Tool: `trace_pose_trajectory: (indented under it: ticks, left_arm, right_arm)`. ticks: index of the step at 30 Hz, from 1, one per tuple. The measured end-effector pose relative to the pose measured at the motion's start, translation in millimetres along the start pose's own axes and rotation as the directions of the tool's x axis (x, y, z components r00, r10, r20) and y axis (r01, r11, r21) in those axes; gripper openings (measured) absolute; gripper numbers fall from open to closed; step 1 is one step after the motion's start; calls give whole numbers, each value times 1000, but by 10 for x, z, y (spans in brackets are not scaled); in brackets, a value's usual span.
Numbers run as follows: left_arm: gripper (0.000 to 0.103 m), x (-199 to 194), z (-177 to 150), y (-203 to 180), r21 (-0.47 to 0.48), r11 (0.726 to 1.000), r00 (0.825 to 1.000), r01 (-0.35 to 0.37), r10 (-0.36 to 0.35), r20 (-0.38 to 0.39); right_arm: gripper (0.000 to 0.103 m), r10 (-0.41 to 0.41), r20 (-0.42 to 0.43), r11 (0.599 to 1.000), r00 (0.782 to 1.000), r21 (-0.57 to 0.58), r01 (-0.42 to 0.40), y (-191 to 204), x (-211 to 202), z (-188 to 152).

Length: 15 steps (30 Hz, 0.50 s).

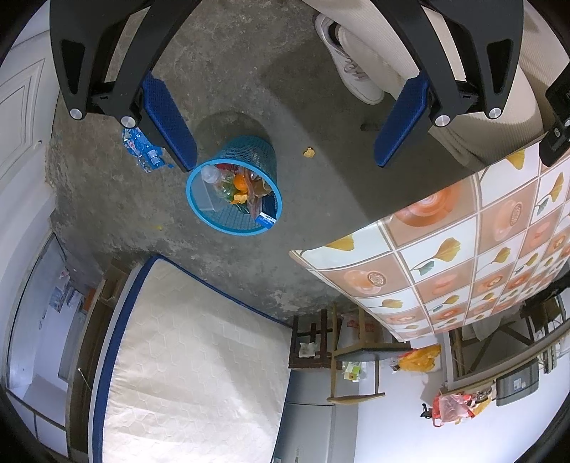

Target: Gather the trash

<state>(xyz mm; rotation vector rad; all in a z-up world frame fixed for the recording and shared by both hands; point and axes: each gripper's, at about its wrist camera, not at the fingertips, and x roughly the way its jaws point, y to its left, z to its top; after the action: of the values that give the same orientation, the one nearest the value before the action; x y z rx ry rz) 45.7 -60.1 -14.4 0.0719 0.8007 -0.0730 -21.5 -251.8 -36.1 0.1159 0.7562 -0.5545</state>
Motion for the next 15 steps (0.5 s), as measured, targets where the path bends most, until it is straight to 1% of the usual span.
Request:
trace_pose_trajectory:
  ticks: [15]
  left_arm:
    - [95,-6,-4,30,-3,1000,1000,-5,5,-3]
  right_arm:
    - [97,-3,-3,1000,1000,-1,3,0,15,-5]
